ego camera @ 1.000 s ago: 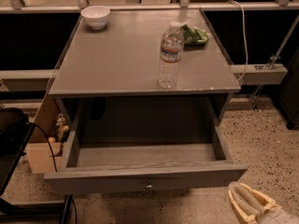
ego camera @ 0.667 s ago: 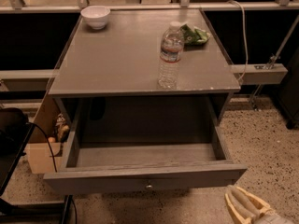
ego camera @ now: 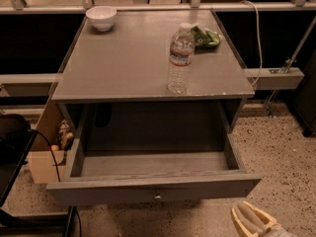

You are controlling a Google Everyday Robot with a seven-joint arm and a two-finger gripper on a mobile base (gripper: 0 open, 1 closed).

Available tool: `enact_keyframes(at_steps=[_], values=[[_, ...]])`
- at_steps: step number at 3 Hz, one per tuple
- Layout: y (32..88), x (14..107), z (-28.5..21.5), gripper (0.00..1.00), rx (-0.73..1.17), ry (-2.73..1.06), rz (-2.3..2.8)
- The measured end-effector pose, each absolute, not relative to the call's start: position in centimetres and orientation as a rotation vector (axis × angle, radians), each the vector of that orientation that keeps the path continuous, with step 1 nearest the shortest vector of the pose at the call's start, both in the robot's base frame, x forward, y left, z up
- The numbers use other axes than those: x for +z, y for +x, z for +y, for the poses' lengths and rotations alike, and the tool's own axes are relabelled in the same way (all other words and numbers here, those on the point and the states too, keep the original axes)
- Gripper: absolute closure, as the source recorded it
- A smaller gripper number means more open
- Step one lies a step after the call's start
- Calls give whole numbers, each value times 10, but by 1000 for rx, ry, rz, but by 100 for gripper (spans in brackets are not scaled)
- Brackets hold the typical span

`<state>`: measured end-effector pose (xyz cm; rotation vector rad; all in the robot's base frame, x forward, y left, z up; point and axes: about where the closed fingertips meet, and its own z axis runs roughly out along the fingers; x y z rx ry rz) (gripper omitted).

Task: Close top drawer

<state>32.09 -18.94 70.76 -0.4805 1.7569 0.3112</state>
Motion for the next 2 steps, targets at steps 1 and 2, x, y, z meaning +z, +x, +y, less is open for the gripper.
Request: enact_keyframes(at_steps=[1, 2], values=[[323, 697, -191, 100, 357, -447, 1718], [327, 685, -192, 100, 401, -412, 1668]])
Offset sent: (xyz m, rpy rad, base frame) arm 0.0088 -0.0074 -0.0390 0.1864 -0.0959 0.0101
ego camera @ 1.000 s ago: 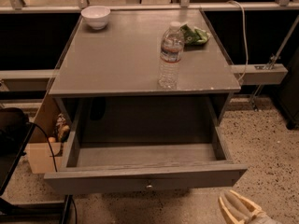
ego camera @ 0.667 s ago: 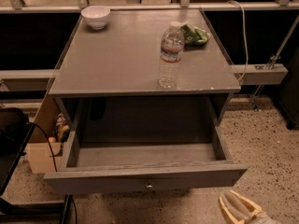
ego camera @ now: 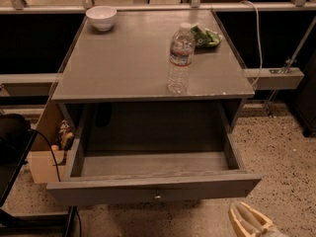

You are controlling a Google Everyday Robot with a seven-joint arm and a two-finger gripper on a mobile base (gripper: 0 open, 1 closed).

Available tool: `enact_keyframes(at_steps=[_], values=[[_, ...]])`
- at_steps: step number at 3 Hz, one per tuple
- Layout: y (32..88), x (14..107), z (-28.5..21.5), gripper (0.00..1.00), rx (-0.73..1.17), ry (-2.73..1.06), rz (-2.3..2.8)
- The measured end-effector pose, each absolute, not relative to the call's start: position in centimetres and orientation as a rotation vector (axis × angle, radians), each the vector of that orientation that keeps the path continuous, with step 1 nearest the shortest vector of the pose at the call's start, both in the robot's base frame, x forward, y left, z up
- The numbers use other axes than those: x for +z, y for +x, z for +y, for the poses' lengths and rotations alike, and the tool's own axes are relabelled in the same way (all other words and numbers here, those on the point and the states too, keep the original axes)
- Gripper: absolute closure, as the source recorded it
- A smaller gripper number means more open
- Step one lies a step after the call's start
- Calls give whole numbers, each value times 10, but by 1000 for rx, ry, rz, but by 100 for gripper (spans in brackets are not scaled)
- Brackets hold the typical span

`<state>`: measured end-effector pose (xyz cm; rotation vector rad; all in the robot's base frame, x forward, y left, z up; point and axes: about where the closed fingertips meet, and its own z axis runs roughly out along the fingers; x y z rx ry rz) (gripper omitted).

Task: Close top drawer

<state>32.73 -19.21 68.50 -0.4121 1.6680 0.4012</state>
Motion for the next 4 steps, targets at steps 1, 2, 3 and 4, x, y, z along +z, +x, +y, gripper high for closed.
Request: enact_keyframes(at_steps=[1, 2, 3, 4], values=[[333, 675, -190, 100, 427, -392, 1641], [340, 663, -188, 100, 426, -385, 1641], [349, 651, -186, 100, 415, -390, 1658], [364, 639, -183, 100, 404, -398, 1669]])
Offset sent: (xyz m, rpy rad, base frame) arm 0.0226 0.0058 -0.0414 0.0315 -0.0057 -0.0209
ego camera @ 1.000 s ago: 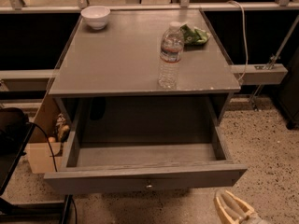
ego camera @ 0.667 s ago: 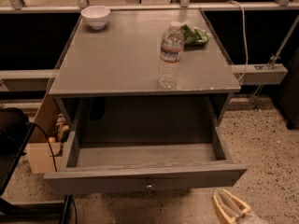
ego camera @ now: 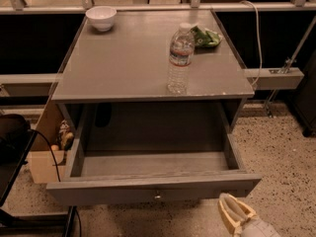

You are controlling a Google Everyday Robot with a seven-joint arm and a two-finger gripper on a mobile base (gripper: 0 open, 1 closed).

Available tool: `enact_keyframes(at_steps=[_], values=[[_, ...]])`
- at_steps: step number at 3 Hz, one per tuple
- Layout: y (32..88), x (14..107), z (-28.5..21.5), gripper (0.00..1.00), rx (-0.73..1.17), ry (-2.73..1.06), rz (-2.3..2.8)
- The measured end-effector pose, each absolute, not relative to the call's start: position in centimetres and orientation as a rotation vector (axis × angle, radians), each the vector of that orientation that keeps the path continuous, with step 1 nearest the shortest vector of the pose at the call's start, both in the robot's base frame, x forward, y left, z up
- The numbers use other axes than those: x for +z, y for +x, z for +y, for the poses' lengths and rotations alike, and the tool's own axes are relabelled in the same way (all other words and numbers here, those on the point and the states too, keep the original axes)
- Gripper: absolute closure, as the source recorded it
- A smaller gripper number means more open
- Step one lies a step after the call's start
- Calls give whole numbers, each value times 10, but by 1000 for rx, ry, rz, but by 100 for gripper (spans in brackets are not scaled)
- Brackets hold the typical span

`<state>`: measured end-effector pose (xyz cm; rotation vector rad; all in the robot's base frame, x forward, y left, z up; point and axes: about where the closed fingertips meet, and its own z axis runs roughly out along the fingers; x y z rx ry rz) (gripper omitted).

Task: Close top drawer

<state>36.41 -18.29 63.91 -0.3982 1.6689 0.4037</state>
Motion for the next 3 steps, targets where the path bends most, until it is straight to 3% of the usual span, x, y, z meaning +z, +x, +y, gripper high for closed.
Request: enact_keyframes(at_steps=[3], values=[[409, 630, -177, 100, 383, -405, 1637]])
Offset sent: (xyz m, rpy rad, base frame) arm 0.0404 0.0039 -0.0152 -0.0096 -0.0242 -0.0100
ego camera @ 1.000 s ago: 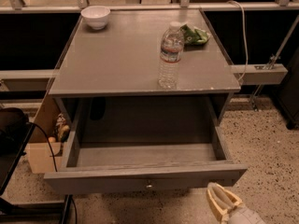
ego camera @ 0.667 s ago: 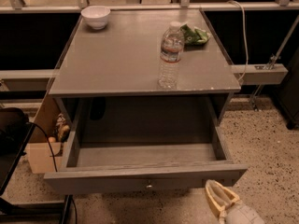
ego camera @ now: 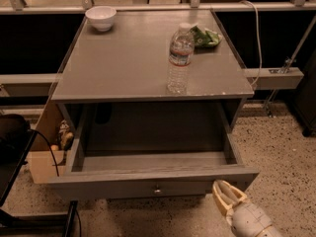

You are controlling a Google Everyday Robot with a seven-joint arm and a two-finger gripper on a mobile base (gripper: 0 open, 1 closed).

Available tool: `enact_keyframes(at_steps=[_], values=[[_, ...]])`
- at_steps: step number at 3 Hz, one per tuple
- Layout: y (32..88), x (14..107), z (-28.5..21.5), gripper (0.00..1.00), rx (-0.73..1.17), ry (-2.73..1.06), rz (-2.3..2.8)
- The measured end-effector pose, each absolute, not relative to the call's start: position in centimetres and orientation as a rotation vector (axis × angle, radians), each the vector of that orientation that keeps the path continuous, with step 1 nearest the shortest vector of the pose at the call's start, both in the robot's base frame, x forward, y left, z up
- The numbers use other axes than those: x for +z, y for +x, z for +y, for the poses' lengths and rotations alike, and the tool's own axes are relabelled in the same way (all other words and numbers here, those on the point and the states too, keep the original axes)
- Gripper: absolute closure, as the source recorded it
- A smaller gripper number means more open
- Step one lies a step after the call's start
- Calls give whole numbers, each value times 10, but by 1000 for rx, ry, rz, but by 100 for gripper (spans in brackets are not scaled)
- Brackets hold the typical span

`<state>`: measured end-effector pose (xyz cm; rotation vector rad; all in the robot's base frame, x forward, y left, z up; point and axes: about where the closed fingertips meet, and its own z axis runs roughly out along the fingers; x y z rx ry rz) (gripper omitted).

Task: Close top drawer

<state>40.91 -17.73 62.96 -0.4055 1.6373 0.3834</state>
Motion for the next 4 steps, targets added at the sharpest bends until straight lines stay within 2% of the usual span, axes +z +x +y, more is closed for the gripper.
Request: enact_keyframes(at_steps=[2, 3, 4], values=[[435, 630, -170, 100, 385, -409, 1615], [475, 630, -140, 100, 441, -449, 1564], [475, 631, -139, 100, 446, -455, 1562]])
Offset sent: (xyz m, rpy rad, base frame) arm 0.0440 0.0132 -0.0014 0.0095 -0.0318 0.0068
